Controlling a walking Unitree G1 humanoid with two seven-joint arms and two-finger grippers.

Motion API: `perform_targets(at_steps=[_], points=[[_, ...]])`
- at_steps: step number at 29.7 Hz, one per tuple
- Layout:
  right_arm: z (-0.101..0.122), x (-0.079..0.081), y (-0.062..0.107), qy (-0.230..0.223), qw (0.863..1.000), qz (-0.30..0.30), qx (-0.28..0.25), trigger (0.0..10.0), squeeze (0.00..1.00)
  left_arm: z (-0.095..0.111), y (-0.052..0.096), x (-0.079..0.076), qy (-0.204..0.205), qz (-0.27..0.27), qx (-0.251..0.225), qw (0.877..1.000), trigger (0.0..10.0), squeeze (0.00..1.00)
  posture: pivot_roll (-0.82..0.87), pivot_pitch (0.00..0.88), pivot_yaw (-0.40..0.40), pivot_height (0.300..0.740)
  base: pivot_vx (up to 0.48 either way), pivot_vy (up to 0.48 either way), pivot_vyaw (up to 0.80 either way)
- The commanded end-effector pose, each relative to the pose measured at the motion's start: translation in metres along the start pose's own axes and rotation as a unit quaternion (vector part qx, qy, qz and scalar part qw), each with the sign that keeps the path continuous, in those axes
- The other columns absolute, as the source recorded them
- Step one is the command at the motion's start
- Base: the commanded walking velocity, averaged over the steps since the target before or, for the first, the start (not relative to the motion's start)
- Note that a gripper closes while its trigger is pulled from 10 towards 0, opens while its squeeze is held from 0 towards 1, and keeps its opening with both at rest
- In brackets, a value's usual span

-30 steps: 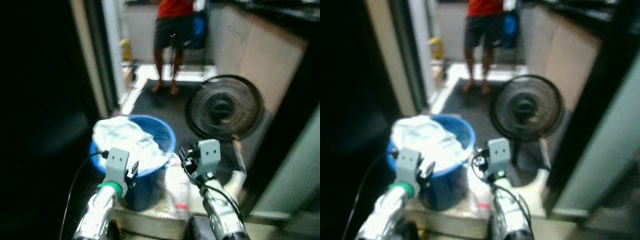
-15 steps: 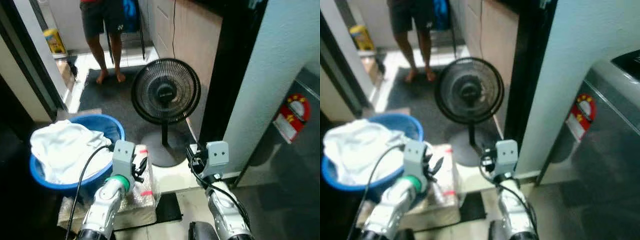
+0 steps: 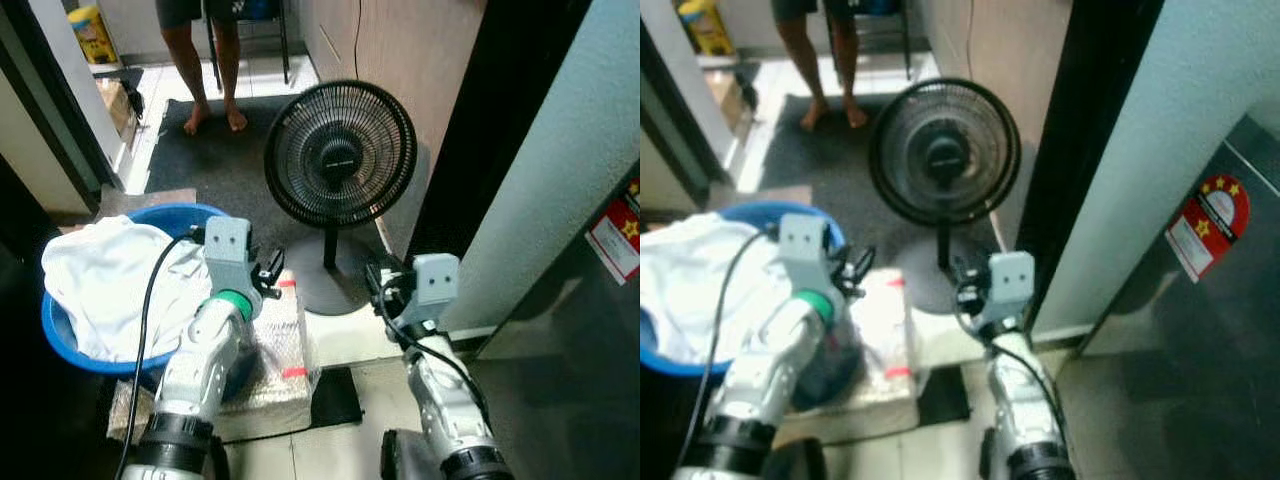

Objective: Clothes washing

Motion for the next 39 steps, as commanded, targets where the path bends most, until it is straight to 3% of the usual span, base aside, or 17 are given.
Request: perform_targets(at_steps=[1,2,8,9,12,13,14,15,16,17,18,20,21,26,34,35,39], points=[[-0.001,0.0,0.002,-0.01,1.0,-0.004,0.003,10.0,0.0,0.005,0.0,0.0,0.008,0.002,-0.003,1.0,10.0,0.0,-0.03,0.088,0.049,0.435,0.0,0.0,0.0],[0.009,0.001,-0.002,-0.015,1.0,-0.002,-0.013,10.0,0.0,0.022,-0.004,-0.004,0.015,-0.005,-0.024,1.0,10.0,0.0,-0.03,0.088,0.05,0.43,0.0,0.0,0.0],[0.037,0.004,-0.013,-0.024,0.998,0.002,-0.051,10.0,0.0,0.052,-0.01,-0.007,0.002,-0.008,-0.048,0.999,10.0,0.0,-0.02,0.105,0.047,0.42,0.0,0.0,0.0],[0.046,0.008,-0.02,-0.025,0.998,0.011,-0.063,10.0,0.0,0.059,-0.014,0.018,-0.043,0.034,-0.045,0.998,10.0,0.0,-0.01,0.122,0.033,0.415,0.0,0.0,0.0],[0.046,0.01,-0.022,-0.025,0.998,0.015,-0.062,10.0,0.0,0.059,-0.014,0.03,-0.058,0.054,-0.04,0.996,10.0,0.0,-0.01,0.122,0.033,0.415,0.0,0.0,0.0],[0.044,0.014,-0.023,-0.024,0.998,0.024,-0.057,10.0,0.0,0.064,-0.013,0.054,-0.08,0.092,-0.034,0.992,10.0,0.0,0.01,0.139,0.015,0.415,0.0,0.0,0.0],[0.044,0.014,-0.023,-0.024,0.998,0.024,-0.057,10.0,0.0,0.064,-0.013,0.054,-0.08,0.092,-0.034,0.992,10.0,0.0,0.01,0.139,0.015,0.415,0.0,0.0,0.0],[0.042,0.017,-0.025,-0.025,0.998,0.034,-0.051,10.0,0.0,0.075,-0.01,0.082,-0.095,0.14,-0.034,0.985,10.0,0.0,0.02,0.151,-0.001,0.415,0.0,0.0,0.0],[0.042,0.017,-0.025,-0.025,0.998,0.034,-0.051,10.0,0.0,0.075,-0.01,0.082,-0.095,0.14,-0.034,0.985,10.0,0.0,0.02,0.151,-0.001,0.415,0.0,0.0,0.0],[0.04,0.021,-0.025,-0.025,0.998,0.044,-0.045,10.0,0.0,0.088,-0.005,0.107,-0.108,0.183,-0.034,0.977,10.0,0.0,0.04,0.159,-0.014,0.415,0.0,0.0,0.0],[0.04,0.021,-0.025,-0.025,0.998,0.044,-0.045,10.0,0.0,0.088,-0.005,0.107,-0.108,0.183,-0.034,0.977,10.0,0.0,0.04,0.159,-0.014,0.415,0.0,0.0,0.0],[0.033,0.029,-0.025,-0.025,0.997,0.063,-0.031,10.0,0.0,0.107,0.008,0.152,-0.135,0.248,-0.024,0.959,10.0,0.0,0.06,0.167,-0.03,0.415,0.0,0.0,0.0],[0.033,0.029,-0.025,-0.025,0.997,0.063,-0.031,10.0,0.0,0.107,0.008,0.152,-0.135,0.248,-0.024,0.959,10.0,0.0,0.06,0.167,-0.03,0.415,0.0,0.0,0.0],[0.028,0.034,-0.023,-0.026,0.997,0.071,-0.021,10.0,0.0,0.08,0.027,0.182,-0.159,0.249,0.069,0.953,10.0,0.0,0.06,0.173,-0.03,0.415,0.0,0.0,0.0],[0.021,0.027,-0.017,-0.023,0.998,0.062,-0.01,10.0,0.0,0.002,0.056,0.173,-0.144,0.167,0.203,0.954,10.0,0.0,0.06,0.185,-0.019,0.415,0.0,0.0,0.0],[0.02,0.026,-0.016,-0.023,0.998,0.06,-0.008,10.0,0.0,-0.008,0.062,0.176,-0.148,0.175,0.218,0.949,10.0,0.97,0.06,0.185,-0.018,0.415,0.0,0.0,0.0],[0.018,0.025,-0.015,-0.022,0.998,0.059,-0.005,10.0,0.0,-0.019,0.068,0.179,-0.156,0.18,0.232,0.943,10.0,1.0,0.06,0.186,-0.018,0.415,0.0,0.0,0.0]])
Point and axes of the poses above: a point about 5 cm out from each wrist's last joint towards the gripper, its own y axis pointing back from the gripper into the wrist, its own z axis along the axis of the wrist's last joint, x = y × z, the point moved 6 cm from there along -y, pointing out of the wrist towards the gripper, and after that the axes turned 7 degrees about y, right-handed, at the moved point
